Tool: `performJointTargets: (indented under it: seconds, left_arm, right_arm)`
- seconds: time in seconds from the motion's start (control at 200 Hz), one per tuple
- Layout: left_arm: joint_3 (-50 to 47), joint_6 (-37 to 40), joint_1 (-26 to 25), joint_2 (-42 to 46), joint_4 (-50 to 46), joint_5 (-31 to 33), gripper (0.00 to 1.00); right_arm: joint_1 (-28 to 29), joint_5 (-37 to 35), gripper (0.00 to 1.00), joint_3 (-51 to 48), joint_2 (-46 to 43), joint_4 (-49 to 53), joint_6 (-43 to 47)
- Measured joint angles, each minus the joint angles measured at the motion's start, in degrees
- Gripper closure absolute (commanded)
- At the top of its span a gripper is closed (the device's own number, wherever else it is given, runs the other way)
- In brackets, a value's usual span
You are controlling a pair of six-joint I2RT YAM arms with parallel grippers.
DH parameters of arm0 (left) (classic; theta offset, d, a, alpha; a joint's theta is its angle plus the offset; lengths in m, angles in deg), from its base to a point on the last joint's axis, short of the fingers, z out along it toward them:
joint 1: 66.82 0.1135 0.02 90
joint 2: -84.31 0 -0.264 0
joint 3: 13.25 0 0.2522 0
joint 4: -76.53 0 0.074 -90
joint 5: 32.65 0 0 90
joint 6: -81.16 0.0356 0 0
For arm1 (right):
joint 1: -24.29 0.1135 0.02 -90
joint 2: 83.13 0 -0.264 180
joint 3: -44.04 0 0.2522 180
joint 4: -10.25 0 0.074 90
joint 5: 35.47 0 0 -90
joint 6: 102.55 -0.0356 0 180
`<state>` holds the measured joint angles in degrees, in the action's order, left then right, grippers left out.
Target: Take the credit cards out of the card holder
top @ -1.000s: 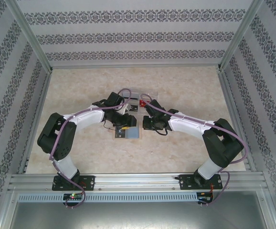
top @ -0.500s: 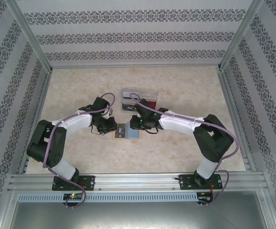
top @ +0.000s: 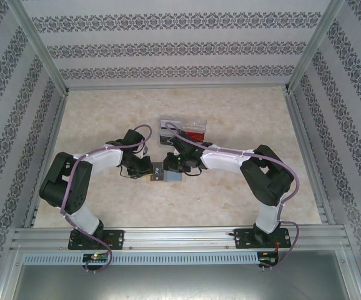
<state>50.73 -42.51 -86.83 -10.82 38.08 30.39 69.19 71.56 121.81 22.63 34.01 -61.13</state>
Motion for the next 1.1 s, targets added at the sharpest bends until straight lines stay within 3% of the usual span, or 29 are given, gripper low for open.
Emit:
performJointTargets:
  seconds: [1.099]
  left_arm:
    - [0.04,-0.9,-1.38,-1.05,1.79,-2.34,0.85]
  right_arm:
    - [-0.02,2.1,0.82,-0.81,2.43,-1.16,-2.97]
